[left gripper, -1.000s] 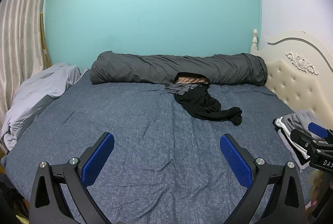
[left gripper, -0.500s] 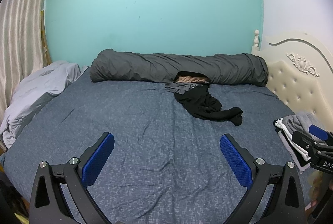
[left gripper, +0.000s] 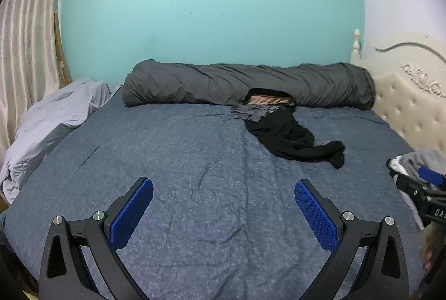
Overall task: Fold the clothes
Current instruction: 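Reach the right tool to the black garment and close on its fabric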
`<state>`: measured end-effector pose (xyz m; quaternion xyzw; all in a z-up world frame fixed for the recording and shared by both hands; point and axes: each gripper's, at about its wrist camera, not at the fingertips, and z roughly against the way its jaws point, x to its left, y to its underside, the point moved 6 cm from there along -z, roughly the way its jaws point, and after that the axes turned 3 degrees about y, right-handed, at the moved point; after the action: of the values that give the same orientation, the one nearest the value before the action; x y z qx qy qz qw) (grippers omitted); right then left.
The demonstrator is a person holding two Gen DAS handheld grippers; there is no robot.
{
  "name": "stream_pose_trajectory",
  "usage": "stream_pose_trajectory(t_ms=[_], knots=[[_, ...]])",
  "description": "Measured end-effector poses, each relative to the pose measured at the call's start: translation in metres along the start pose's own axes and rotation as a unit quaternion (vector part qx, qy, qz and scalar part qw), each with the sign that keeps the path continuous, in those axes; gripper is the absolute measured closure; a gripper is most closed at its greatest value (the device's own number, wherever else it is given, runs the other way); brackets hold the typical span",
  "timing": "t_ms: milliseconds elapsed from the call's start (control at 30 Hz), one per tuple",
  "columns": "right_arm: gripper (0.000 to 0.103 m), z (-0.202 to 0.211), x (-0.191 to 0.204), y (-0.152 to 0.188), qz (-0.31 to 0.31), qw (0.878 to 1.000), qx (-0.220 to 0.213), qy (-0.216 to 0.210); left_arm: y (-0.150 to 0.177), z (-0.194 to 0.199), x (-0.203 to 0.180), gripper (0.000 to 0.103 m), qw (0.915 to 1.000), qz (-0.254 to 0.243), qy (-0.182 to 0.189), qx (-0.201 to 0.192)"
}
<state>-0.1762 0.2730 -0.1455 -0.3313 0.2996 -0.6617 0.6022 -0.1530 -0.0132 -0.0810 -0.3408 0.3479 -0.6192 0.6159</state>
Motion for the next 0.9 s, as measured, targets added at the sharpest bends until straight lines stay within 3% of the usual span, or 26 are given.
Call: stream_pose_trajectory(t_ms=[433,600,900], knots=[[0.000,-0.194,-0.009,-0.012,0.024,0.998,0.062,0.003,0.001,-0.144,0.018,0.000,0.9993,0.026,-0.010,0.027],[0.000,-0.255,-0.005,-0.023,0.050,0.997,0.050,-0.005,0.004,-0.199,0.025,0.000,0.9986,0.034,-0.010,0.040],[0.000,-0.365,-0.021,-0.033,0.062,0.992,0.092,0.052,0.017,-0.284,0.028,0.000,0.9964,0.054,0.006,0.064]])
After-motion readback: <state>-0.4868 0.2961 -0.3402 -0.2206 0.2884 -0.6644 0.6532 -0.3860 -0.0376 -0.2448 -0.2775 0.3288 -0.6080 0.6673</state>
